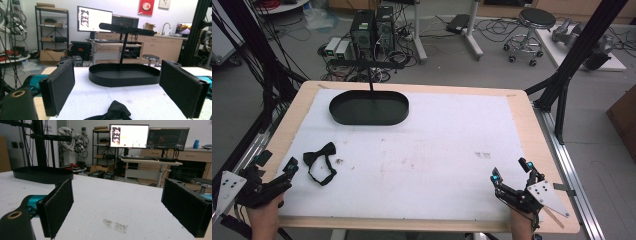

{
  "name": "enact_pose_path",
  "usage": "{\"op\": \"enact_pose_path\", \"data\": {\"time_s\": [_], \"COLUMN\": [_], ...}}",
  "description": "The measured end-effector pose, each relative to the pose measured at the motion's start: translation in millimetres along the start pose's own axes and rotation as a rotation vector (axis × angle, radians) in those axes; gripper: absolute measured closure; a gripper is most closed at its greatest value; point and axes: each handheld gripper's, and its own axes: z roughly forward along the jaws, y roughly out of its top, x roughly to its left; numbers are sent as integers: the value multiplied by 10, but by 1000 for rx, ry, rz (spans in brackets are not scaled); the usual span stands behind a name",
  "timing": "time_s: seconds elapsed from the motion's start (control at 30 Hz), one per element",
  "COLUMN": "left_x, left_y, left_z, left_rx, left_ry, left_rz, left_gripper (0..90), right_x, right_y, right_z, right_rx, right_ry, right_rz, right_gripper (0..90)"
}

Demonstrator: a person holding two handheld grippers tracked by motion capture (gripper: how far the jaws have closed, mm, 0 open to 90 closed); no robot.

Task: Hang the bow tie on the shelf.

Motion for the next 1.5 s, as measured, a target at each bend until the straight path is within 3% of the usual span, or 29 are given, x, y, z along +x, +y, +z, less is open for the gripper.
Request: {"op": "enact_pose_path", "data": {"time_s": [0.17,0.3,0.33,0.43,0.47,0.5,0.53,0.57,0.67,0.8,0.9,0.93,0.97,1.2,1.3,1.43,1.5], "left_x": [-16,-54,-59,-92,-108,-108,-129,-129,-166,-217,-260,-280,-280,-304,-299,-280,-273], "left_y": [28,41,39,20,-3,-3,-32,-32,-65,-95,-127,-146,-146,-212,-229,-253,-258], "left_z": [22,75,88,133,172,172,210,210,260,320,357,381,381,454,459,464,464], "left_rx": [37,112,135,213,279,279,334,334,400,508,572,616,616,772,792,809,815], "left_ry": [-71,-153,-178,-212,-234,-234,-252,-252,-289,-367,-401,-413,-413,-448,-446,-450,-439], "left_rz": [26,62,68,109,133,133,149,149,173,199,213,228,228,234,240,213,215], "left_gripper": [158,166,226,230,233,233,233,233,270,324,330,333,336,430,477,517,583], "right_x": [-5,-5,-3,-5,-8,-10,-9,-9,-13,-22,-16,-19,-19,-7,-7,-11,-17], "right_y": [-3,-4,-8,-9,-6,-4,-3,-3,-7,-8,-8,-9,-9,-13,-15,-17,-19], "right_z": [8,12,14,20,20,18,17,17,15,15,15,17,17,31,37,38,42], "right_rx": [1,2,8,7,4,4,3,3,10,9,13,13,13,28,30,37,37], "right_ry": [2,4,4,3,3,3,3,3,-1,-2,-2,-1,-1,3,10,18,19], "right_rz": [-1,2,3,9,10,6,7,7,13,12,16,9,9,14,17,28,27], "right_gripper": [98,98,98,98,98,98,98,98,98,98,98,98,98,98,98,98,98]}}
